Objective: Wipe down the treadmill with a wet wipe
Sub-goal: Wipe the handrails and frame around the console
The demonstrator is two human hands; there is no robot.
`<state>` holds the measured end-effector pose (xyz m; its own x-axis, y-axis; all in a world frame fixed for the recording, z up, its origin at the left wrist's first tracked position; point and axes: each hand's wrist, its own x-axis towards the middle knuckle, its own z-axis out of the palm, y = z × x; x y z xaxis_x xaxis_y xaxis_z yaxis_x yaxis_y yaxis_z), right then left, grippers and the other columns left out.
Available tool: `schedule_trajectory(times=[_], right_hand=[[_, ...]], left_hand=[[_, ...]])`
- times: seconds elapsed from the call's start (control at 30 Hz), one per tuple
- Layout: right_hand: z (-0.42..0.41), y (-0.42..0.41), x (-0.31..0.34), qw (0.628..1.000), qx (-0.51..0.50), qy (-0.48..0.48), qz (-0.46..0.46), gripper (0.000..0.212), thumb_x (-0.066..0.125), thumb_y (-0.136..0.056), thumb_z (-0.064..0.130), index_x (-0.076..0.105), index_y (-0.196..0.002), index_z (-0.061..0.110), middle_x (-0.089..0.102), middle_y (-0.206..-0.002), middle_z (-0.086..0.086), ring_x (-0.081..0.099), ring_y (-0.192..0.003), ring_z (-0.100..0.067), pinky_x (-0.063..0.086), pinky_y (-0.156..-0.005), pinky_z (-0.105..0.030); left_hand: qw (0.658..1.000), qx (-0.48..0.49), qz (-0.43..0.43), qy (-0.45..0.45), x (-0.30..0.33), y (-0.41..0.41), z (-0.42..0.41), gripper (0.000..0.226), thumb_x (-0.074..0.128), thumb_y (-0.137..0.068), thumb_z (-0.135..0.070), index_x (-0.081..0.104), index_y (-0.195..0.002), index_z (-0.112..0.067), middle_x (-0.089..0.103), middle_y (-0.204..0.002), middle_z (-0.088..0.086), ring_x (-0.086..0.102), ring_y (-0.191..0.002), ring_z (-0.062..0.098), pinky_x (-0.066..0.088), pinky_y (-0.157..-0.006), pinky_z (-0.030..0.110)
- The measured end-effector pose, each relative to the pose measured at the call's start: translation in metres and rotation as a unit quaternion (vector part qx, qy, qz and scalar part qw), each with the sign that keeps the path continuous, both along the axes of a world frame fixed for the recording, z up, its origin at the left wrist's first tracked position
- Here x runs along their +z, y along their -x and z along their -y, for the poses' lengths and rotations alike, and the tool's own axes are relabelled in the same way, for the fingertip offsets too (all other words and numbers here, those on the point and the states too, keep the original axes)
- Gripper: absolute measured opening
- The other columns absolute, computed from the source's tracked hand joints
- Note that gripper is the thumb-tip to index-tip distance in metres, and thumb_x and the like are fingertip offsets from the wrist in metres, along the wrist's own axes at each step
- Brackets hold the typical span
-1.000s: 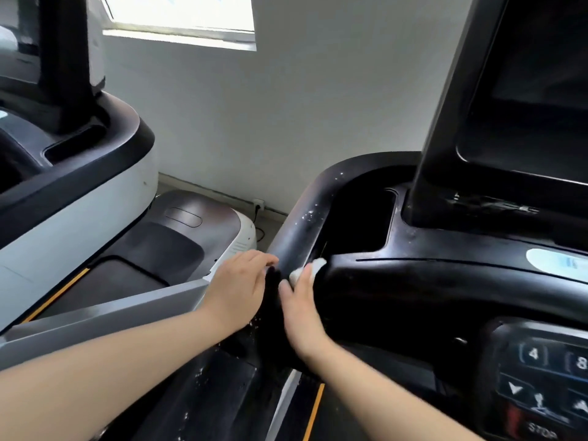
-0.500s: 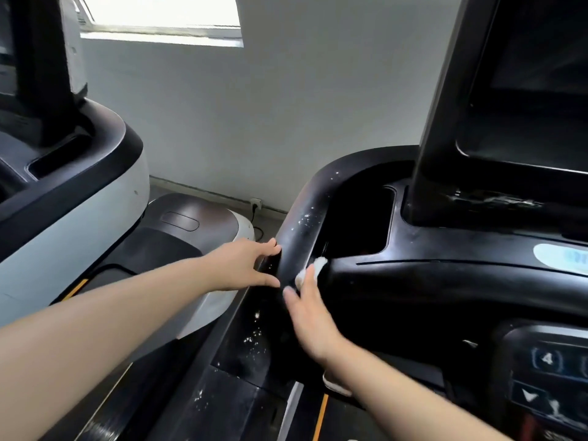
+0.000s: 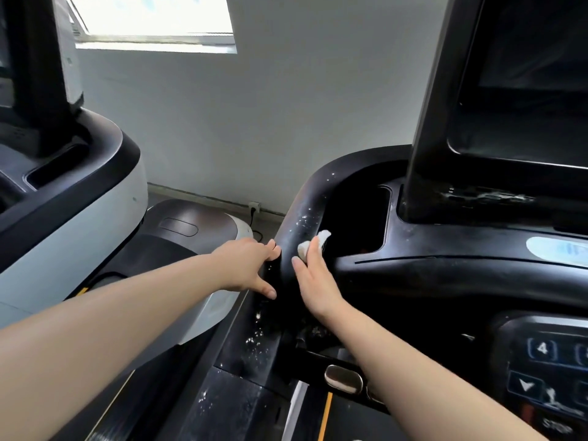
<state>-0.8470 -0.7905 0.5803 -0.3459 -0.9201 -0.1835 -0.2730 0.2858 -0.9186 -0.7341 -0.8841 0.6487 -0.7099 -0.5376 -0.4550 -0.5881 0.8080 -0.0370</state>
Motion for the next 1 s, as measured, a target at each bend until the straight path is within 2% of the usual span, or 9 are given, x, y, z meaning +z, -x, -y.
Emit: schedule_trajectory(times=[0.13, 0.2, 0.27, 0.33, 0.5, 0.63, 0.83, 0.93, 1.0], right_hand=[[-0.065, -0.029, -0.009, 0.996, 0.081, 0.025, -0.012, 0.070, 0.047, -0.098, 0.020, 0.001, -0.151, 0.017, 0.029, -0.147, 0.008, 0.028, -0.132, -0.001, 0.016, -0.096, 0.000], [-0.086, -0.027, -0.011, 0.996, 0.079, 0.027, -0.013, 0.061, 0.054, -0.095, 0.014, 0.024, -0.148, 0.015, 0.040, -0.135, 0.015, 0.039, -0.129, 0.000, 0.021, -0.095, 0.002], [-0.081, -0.006, -0.005, 0.994, 0.036, 0.006, 0.103, 0.036, 0.055, -0.093, 0.002, 0.056, -0.128, 0.005, 0.061, -0.113, 0.007, 0.060, -0.106, -0.003, 0.040, -0.088, -0.005], [-0.071, 0.016, 0.007, 0.975, 0.038, -0.011, 0.218, 0.025, 0.051, -0.090, -0.008, 0.063, -0.104, 0.010, 0.065, -0.087, -0.001, 0.064, -0.075, -0.007, 0.052, -0.070, -0.019], [-0.031, 0.041, 0.014, 0.992, 0.082, -0.086, -0.035, 0.019, 0.049, -0.084, -0.001, 0.044, -0.083, 0.017, 0.052, -0.074, 0.000, 0.051, -0.069, -0.016, 0.042, -0.060, -0.029], [-0.007, 0.026, -0.003, 0.964, -0.073, 0.040, -0.252, 0.014, 0.052, -0.077, -0.002, 0.058, -0.070, 0.009, 0.052, -0.084, -0.007, 0.047, -0.079, -0.022, 0.039, -0.067, -0.031], [-0.030, -0.009, 0.001, 0.981, -0.156, 0.066, -0.093, 0.024, 0.052, -0.091, 0.002, 0.068, -0.109, 0.006, 0.064, -0.112, -0.009, 0.058, -0.106, -0.019, 0.031, -0.084, -0.008], [-0.045, -0.027, -0.002, 0.995, -0.069, 0.041, -0.060, 0.042, 0.046, -0.096, 0.007, 0.046, -0.138, 0.008, 0.029, -0.152, -0.010, 0.038, -0.135, -0.022, 0.025, -0.100, -0.010], [-0.045, -0.024, 0.000, 0.997, -0.049, 0.020, -0.058, 0.048, 0.043, -0.098, 0.010, 0.035, -0.145, 0.013, 0.015, -0.157, -0.010, 0.028, -0.140, -0.023, 0.021, -0.102, -0.012]], left_hand=[[1.000, -0.010, 0.010, 0.006, -0.001, 0.000, 0.001, 0.083, 0.067, -0.077, -0.056, 0.034, -0.141, -0.016, 0.030, -0.152, 0.000, 0.039, -0.127, 0.024, 0.041, -0.097, 0.036], [1.000, -0.007, 0.017, -0.001, -0.001, 0.000, 0.001, 0.085, 0.066, -0.077, -0.057, 0.031, -0.143, -0.017, 0.026, -0.154, -0.001, 0.038, -0.128, 0.023, 0.041, -0.097, 0.037], [1.000, -0.005, 0.022, -0.002, 0.000, 0.001, 0.001, 0.084, 0.066, -0.077, -0.056, 0.031, -0.143, -0.017, 0.032, -0.151, 0.001, 0.038, -0.126, 0.023, 0.042, -0.096, 0.037], [1.000, -0.005, 0.027, -0.003, 0.000, 0.001, 0.001, 0.084, 0.066, -0.077, -0.056, 0.031, -0.143, -0.017, 0.031, -0.152, 0.001, 0.039, -0.126, 0.024, 0.043, -0.095, 0.038], [1.000, 0.004, 0.028, -0.013, -0.002, 0.000, 0.002, 0.088, 0.066, -0.077, -0.056, 0.026, -0.146, -0.018, 0.017, -0.157, -0.004, 0.037, -0.128, 0.023, 0.042, -0.097, 0.037], [0.999, 0.016, 0.019, -0.021, -0.003, -0.001, 0.002, 0.089, 0.066, -0.078, -0.054, 0.024, -0.147, -0.020, 0.016, -0.158, -0.005, 0.037, -0.130, 0.024, 0.041, -0.099, 0.038], [0.999, 0.015, 0.021, -0.019, -0.003, 0.000, 0.002, 0.084, 0.066, -0.079, -0.054, 0.027, -0.144, -0.019, 0.016, -0.157, -0.005, 0.039, -0.129, 0.025, 0.042, -0.094, 0.036], [0.999, 0.016, 0.017, -0.023, -0.002, -0.001, 0.001, 0.084, 0.066, -0.079, -0.053, 0.026, -0.145, -0.019, 0.015, -0.158, -0.004, 0.039, -0.129, 0.025, 0.042, -0.095, 0.036], [0.999, 0.019, 0.017, -0.027, -0.002, -0.001, 0.001, 0.083, 0.066, -0.079, -0.053, 0.026, -0.144, -0.019, 0.015, -0.158, -0.004, 0.040, -0.128, 0.025, 0.043, -0.095, 0.037]])
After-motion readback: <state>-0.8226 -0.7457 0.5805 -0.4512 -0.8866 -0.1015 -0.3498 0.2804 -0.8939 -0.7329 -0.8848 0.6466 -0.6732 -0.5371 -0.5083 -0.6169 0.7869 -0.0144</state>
